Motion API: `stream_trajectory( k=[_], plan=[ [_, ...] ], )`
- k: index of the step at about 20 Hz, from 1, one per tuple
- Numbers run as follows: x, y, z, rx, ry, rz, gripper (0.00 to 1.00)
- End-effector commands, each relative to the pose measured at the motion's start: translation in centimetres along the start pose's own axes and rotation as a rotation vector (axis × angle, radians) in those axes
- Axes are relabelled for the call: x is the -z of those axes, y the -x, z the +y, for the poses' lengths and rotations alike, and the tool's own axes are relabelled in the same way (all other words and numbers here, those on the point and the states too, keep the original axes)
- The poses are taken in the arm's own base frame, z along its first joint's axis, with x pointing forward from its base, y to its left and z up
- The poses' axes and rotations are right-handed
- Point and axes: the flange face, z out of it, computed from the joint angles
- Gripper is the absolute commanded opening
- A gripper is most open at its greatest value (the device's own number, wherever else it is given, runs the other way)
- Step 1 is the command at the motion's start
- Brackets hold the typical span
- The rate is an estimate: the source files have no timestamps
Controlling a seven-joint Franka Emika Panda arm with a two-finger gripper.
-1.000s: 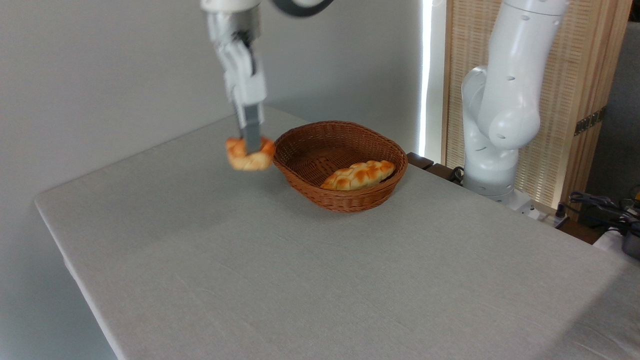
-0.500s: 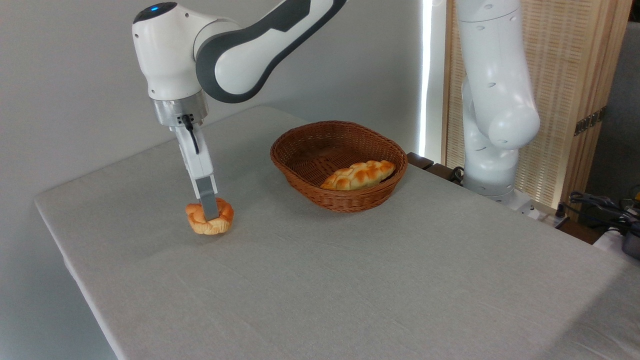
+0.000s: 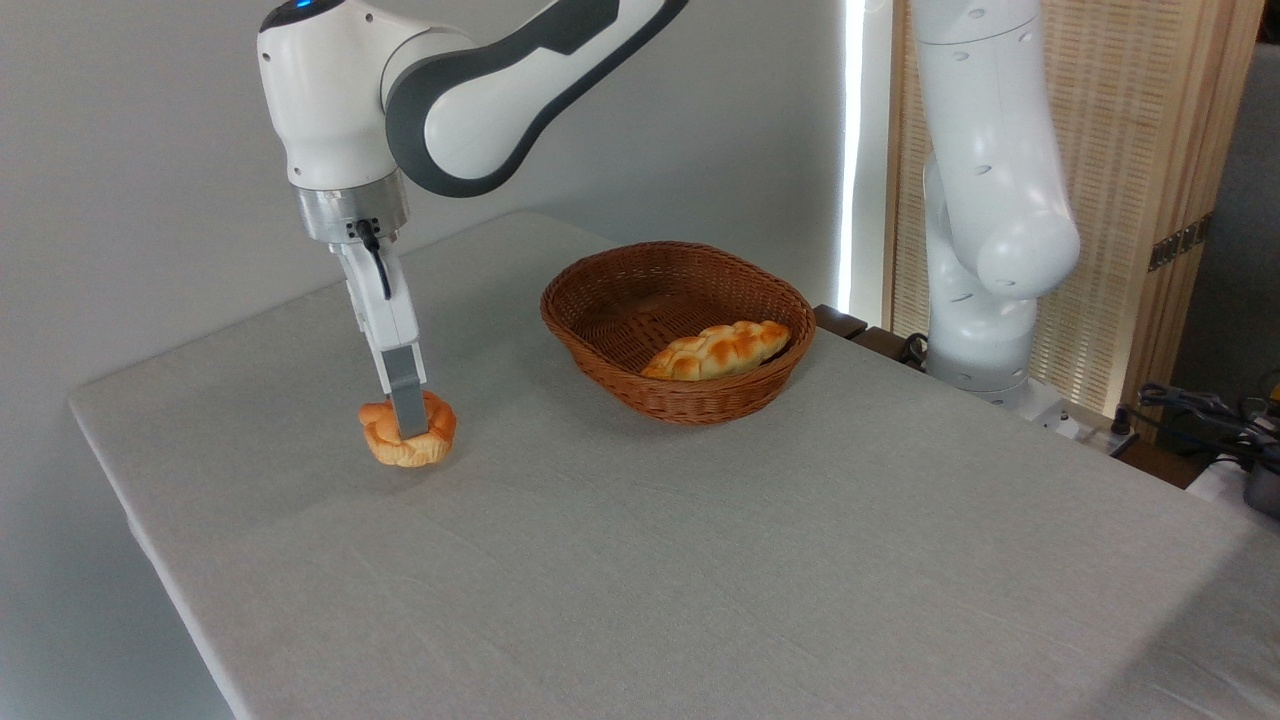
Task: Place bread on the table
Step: 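Open the gripper to release the roll and raise it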
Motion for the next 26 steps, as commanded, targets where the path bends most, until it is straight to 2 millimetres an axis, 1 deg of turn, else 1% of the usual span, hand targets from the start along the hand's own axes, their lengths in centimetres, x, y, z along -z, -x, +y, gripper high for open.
stream_trajectory(
  k=[1, 7, 8, 9, 10, 11, 13, 14, 15, 16, 17, 20, 22, 23, 24, 26],
  plan=[
    [0.7, 0.0, -0.2, 0.038, -0.002, 0.021, 1.0],
    [0.7, 0.0, -0.2, 0.056, -0.003, 0.021, 1.0],
    [1.0, 0.0, -0.3, 0.057, -0.005, 0.025, 1.0],
    [1.5, 0.7, -1.1, 0.073, -0.005, 0.026, 1.0],
    [3.5, 1.6, -2.4, 0.098, -0.013, 0.049, 1.0],
    [4.8, 2.4, -3.0, 0.111, 0.002, 0.044, 1.0],
    [8.6, 4.8, -5.0, 0.156, 0.022, 0.048, 1.0],
    [10.2, 6.3, -5.7, 0.174, 0.032, 0.033, 1.0],
    [11.1, 8.5, -6.8, 0.207, 0.053, 0.008, 1.0],
    [12.5, 10.8, -7.8, 0.245, 0.058, 0.0, 1.0],
    [13.7, 12.2, -8.4, 0.267, 0.054, 0.004, 1.0],
    [15.8, 16.1, -10.4, 0.339, 0.031, 0.026, 1.0],
    [16.4, 17.9, -11.3, 0.372, 0.022, 0.032, 1.0],
    [16.6, 18.6, -11.7, 0.385, 0.02, 0.033, 1.0],
    [16.6, 18.7, -11.8, 0.388, 0.019, 0.033, 1.0],
    [16.6, 18.4, -11.6, 0.383, 0.019, 0.034, 1.0]
  ],
)
